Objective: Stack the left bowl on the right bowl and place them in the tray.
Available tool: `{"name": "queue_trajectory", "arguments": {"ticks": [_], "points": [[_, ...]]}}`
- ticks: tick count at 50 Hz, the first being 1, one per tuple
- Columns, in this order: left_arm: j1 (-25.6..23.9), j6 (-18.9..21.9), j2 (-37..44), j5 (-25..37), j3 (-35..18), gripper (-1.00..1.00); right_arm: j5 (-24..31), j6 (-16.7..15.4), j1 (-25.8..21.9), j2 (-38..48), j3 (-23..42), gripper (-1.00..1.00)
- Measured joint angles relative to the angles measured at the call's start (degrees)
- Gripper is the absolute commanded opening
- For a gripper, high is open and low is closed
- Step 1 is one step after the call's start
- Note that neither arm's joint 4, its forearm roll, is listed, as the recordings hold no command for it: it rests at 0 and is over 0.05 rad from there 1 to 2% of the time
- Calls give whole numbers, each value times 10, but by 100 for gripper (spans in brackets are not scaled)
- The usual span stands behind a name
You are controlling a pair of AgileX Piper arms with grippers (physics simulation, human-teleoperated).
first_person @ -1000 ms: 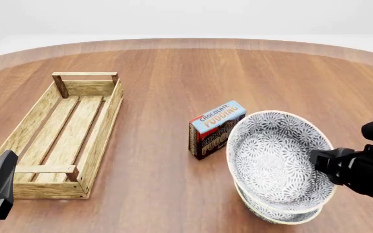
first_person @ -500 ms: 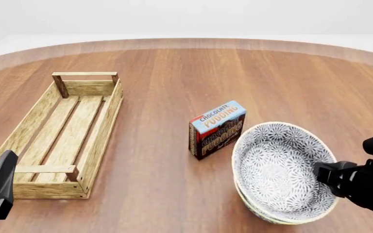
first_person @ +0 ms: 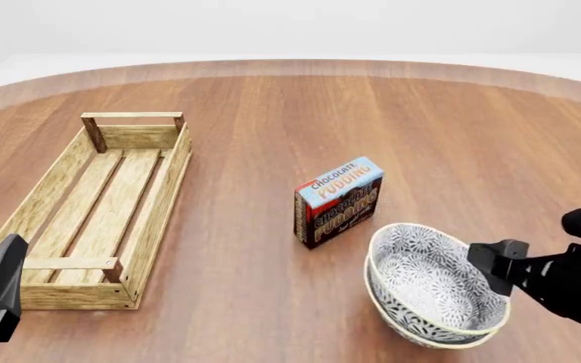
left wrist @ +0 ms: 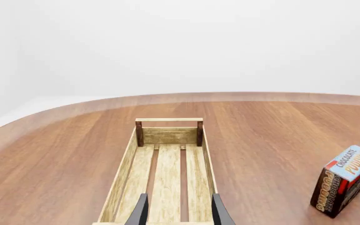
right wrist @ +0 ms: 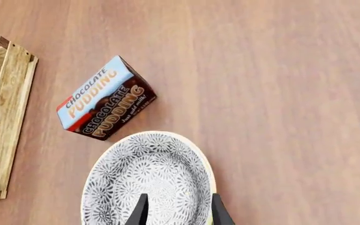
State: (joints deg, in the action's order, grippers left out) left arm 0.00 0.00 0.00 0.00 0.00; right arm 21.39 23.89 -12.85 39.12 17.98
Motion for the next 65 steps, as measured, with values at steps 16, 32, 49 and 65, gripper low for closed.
{"name": "queue_trajectory", "arguments": {"ticks": [16, 32, 49, 65], "points": [[0, 0, 0, 0, 0, 100, 66, -39, 17, -21, 71, 100], [0, 0, 0, 0, 0, 100, 176, -66, 27, -84, 130, 100], [0, 0, 0, 0, 0, 100, 190, -8, -27, -121, 65, 100], [0, 0, 0, 0, 0, 100, 174, 13, -26, -105, 43, 100]]}}
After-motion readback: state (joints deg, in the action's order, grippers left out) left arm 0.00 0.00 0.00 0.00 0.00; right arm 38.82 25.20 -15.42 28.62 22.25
